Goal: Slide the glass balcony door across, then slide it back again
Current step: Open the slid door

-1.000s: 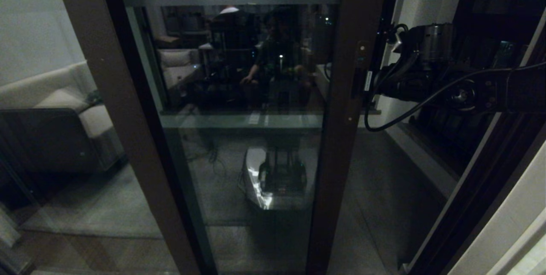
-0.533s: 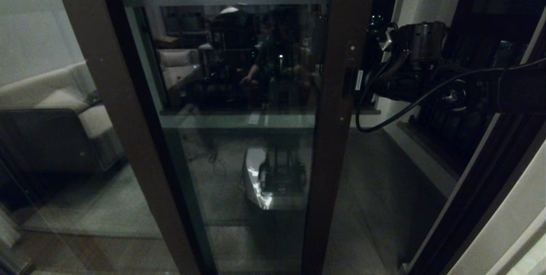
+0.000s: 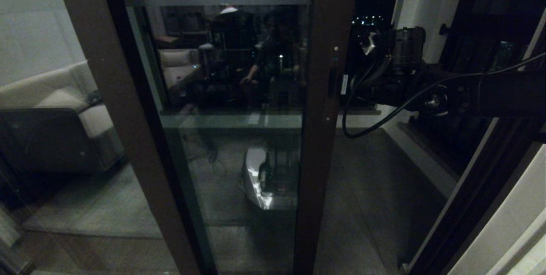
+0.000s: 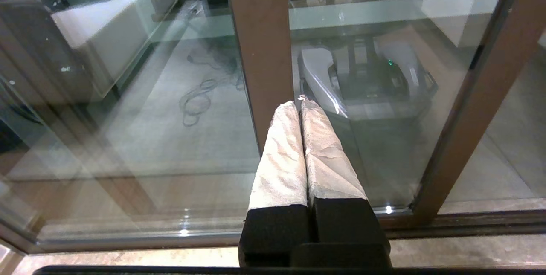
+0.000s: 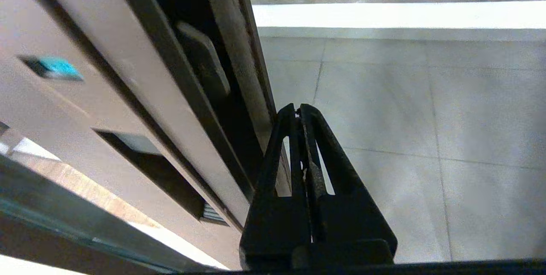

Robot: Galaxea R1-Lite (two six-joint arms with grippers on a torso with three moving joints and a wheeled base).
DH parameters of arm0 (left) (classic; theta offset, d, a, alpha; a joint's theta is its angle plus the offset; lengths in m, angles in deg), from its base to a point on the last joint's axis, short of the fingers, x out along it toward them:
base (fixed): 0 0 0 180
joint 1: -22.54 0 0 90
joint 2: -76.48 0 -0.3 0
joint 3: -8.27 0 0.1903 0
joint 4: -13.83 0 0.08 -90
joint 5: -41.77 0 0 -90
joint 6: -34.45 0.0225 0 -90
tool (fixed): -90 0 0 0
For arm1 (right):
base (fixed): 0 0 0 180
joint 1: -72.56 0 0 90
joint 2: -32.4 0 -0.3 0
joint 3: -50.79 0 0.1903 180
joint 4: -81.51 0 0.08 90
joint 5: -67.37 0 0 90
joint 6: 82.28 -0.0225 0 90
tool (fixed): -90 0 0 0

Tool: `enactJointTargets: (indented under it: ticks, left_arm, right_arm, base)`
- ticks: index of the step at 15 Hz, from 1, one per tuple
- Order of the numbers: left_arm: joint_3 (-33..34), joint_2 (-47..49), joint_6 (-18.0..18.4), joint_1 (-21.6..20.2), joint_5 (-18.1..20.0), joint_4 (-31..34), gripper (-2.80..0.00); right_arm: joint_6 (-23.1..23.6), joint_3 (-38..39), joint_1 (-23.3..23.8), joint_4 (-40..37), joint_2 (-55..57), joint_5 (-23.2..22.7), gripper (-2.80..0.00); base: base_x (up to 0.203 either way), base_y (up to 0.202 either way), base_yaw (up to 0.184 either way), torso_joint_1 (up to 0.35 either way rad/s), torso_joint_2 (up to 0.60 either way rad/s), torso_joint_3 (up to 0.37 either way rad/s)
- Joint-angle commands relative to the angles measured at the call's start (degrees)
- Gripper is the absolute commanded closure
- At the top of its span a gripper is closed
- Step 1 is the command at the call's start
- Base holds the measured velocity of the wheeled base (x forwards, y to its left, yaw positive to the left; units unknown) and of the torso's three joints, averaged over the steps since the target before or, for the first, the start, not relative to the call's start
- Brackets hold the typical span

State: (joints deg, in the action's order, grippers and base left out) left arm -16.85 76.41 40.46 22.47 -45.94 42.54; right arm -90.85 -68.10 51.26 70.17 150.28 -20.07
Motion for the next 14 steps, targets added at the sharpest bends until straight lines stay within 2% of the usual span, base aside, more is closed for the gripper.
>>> enactJointTargets:
  ticks: [1,10,14]
  left_arm:
    - [0.0,0.0,0.1,-0.1,0.0,0.0,0.0]
    - [0.1,0.0,0.1,-0.1,0.0,0.0,0.0]
    - [0.0,0.0,0.1,-0.1,0.0,0.1,0.0]
  right_arm:
    - [-0.1,-0.7,-1.0,0.1,1.2,0.3,0.0]
    - [-1.5,-7.0,-3.3,0.1,6.7,0.9,0.0]
    - [-1.5,-9.9,-5.1,0.1,9.4,3.7,0.0]
  base:
    - [0.0,0.0,0.0,0.0,0.0,0.0]
    - [0.0,0.0,0.0,0.0,0.0,0.0]
    - [0.0,0.0,0.0,0.0,0.0,0.0]
